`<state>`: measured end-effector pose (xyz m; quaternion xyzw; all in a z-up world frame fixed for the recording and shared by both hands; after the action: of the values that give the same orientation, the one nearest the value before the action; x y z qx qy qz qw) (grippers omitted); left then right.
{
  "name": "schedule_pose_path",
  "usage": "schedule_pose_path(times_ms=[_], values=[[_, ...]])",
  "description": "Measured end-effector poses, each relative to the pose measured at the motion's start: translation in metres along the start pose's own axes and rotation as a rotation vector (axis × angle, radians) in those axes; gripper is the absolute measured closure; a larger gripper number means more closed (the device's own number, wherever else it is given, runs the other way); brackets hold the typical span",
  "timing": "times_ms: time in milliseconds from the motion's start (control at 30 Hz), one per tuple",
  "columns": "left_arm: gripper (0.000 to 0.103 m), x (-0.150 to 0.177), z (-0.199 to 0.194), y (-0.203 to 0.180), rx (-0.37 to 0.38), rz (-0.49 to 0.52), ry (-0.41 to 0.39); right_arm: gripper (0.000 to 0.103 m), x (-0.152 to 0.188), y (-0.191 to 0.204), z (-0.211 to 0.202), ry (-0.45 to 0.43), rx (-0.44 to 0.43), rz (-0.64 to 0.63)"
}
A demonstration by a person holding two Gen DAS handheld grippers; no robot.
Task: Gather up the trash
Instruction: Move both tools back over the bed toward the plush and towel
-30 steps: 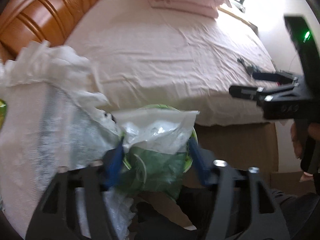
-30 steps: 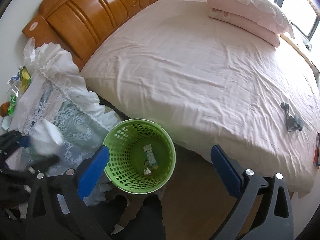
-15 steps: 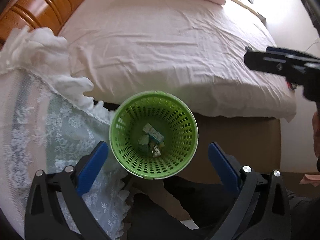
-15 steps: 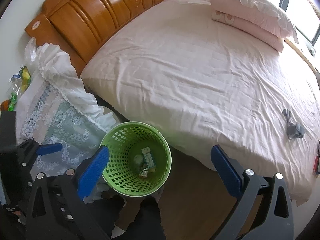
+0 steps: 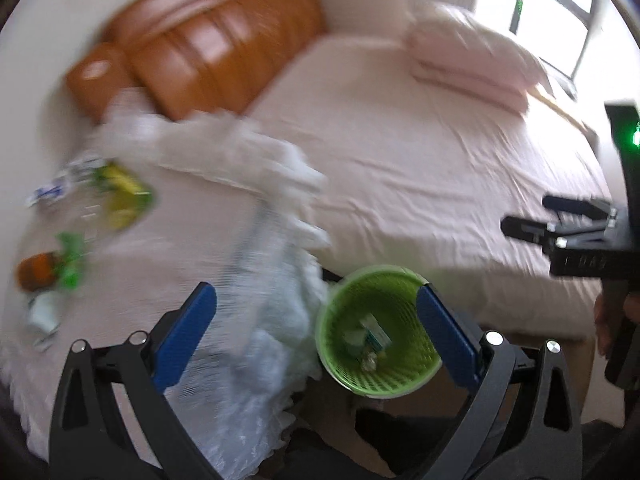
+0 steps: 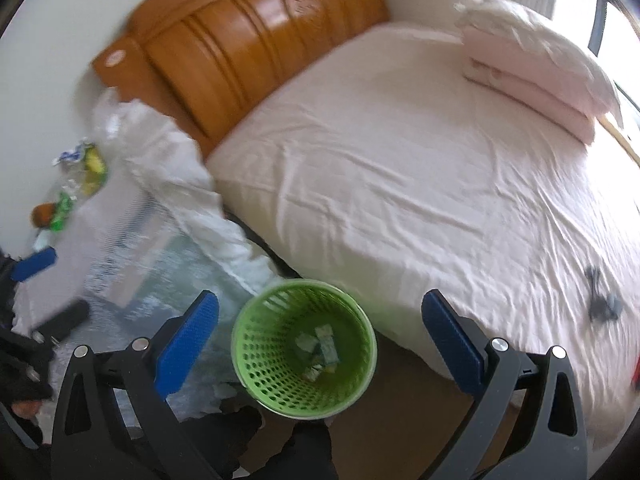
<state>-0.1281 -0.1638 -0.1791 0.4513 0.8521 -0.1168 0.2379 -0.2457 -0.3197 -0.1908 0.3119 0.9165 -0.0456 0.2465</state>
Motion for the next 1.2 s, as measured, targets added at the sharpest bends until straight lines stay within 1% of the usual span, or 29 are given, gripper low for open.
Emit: schedule_pose_path(times_ms=[67, 167, 233, 300, 433, 500, 633, 700, 833, 1033, 1200], values=[[0.007, -0.002, -0.021, 0.028, -0.045, -0.082, -0.035, 0.002, -0.014, 0.023, -0.005, -0.021, -0.035, -0.060], [0.007, 0.003, -0.045, 0.070, -0.105, -0.200, -0.067, 0.002, -0.030, 0.059, -0.009, -0.047, -0.070, -0.144], [0.007, 0.008, -0.057, 0.096, -0.140, -0.257, -0.082, 0.002, -0.038, 0.082, -0.009, -0.062, -0.089, -0.191], [0.007, 0.015, -0.063, 0.121, -0.182, -0.292, -0.091, 0.002, -0.046, 0.109, -0.006, -0.071, -0.113, -0.224], [0.007, 0.031, -0.066, 0.167, -0.218, -0.333, -0.083, 0.002, -0.052, 0.154, -0.002, -0.071, -0.161, -0.245], [0.007, 0.035, -0.069, 0.184, -0.223, -0.348, -0.083, 0.002, -0.053, 0.182, 0.001, -0.069, -0.191, -0.258], [0.007, 0.045, -0.072, 0.219, -0.242, -0.356, -0.085, 0.002, -0.051, 0.225, 0.010, -0.053, -0.213, -0.297], [0.007, 0.048, -0.073, 0.230, -0.248, -0.355, -0.083, 0.002, -0.050, 0.248, 0.017, -0.036, -0.219, -0.314], [0.007, 0.058, -0.075, 0.255, -0.242, -0.379, -0.077, 0.002, -0.052, 0.281, 0.028, -0.001, -0.259, -0.310], [0.007, 0.077, -0.070, 0.284, -0.229, -0.391, -0.058, 0.002, -0.072, 0.338, 0.050, 0.014, -0.279, -0.305], [0.007, 0.088, -0.066, 0.302, -0.230, -0.380, -0.048, 0.002, -0.086, 0.373, 0.076, 0.061, -0.282, -0.266]])
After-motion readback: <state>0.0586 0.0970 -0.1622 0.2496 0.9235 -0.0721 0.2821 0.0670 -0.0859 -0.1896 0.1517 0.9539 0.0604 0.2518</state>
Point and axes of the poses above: each gripper's, at about its wrist camera, not at the fingertips, and z roughly the way its jaws point, y to its left, x to its underside, the point moved 5 cm from there along z, roughly the way its jaws point, and after that the axes turned 2 degrees about x, right-handed, at the moved point
